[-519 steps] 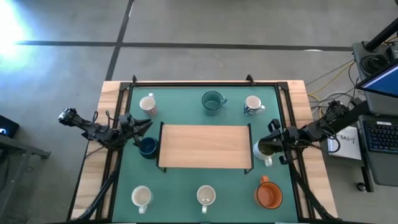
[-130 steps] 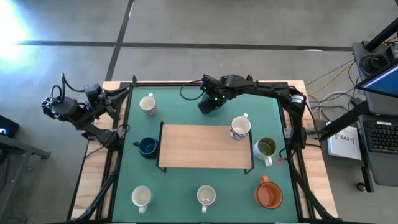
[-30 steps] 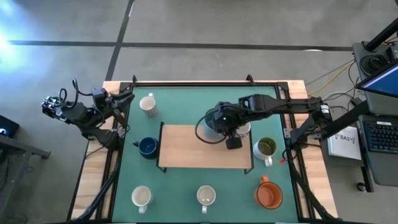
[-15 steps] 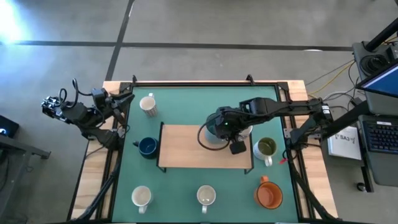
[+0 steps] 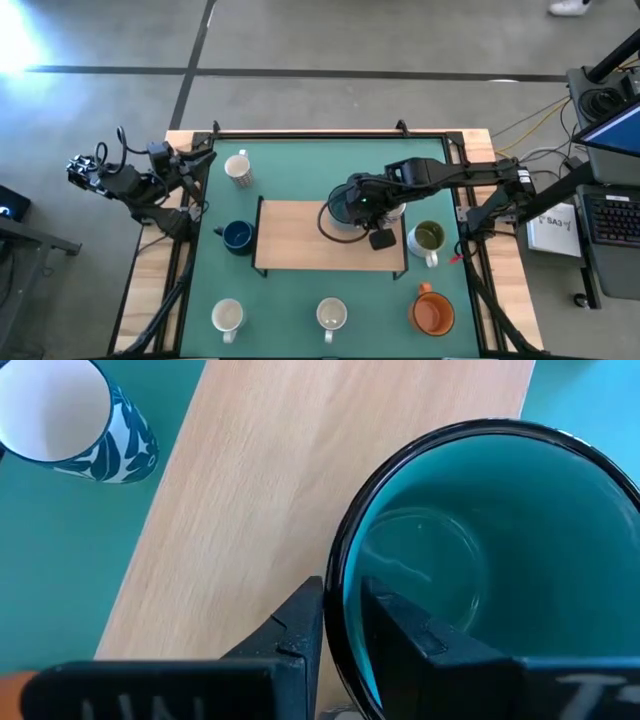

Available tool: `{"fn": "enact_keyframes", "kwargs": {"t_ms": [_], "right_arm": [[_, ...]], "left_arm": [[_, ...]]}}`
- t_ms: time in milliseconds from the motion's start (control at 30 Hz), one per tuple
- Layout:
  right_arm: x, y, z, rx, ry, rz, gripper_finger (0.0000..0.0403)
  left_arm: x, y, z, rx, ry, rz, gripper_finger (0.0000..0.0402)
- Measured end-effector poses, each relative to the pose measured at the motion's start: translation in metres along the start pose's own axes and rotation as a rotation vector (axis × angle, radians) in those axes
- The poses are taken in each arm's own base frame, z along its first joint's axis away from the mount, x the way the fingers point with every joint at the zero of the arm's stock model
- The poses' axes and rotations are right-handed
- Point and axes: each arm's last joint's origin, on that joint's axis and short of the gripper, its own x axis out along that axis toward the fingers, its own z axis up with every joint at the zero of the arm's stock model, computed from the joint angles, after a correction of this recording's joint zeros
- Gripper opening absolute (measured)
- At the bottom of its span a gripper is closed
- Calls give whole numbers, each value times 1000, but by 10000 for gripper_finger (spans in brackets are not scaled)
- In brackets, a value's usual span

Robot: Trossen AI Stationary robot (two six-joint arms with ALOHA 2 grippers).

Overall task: Place coffee mugs
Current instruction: Put the light blue mug on the shelf

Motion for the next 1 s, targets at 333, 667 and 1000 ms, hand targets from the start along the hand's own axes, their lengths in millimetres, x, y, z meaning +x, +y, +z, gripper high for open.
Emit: {"fn": "enact_keyframes", "kwargs": {"t_ms": [333, 667, 1000], "right_arm": [[0, 0, 0, 0, 2, 1, 51], [0, 0, -2, 2, 21, 4, 52], [-3, 2, -6, 4, 45, 9, 48]], "left_arm": [[0, 0, 0, 6, 3, 1, 72], [0, 0, -1, 16, 3, 1, 72], [0, 0, 0, 19, 3, 1, 72]]}}
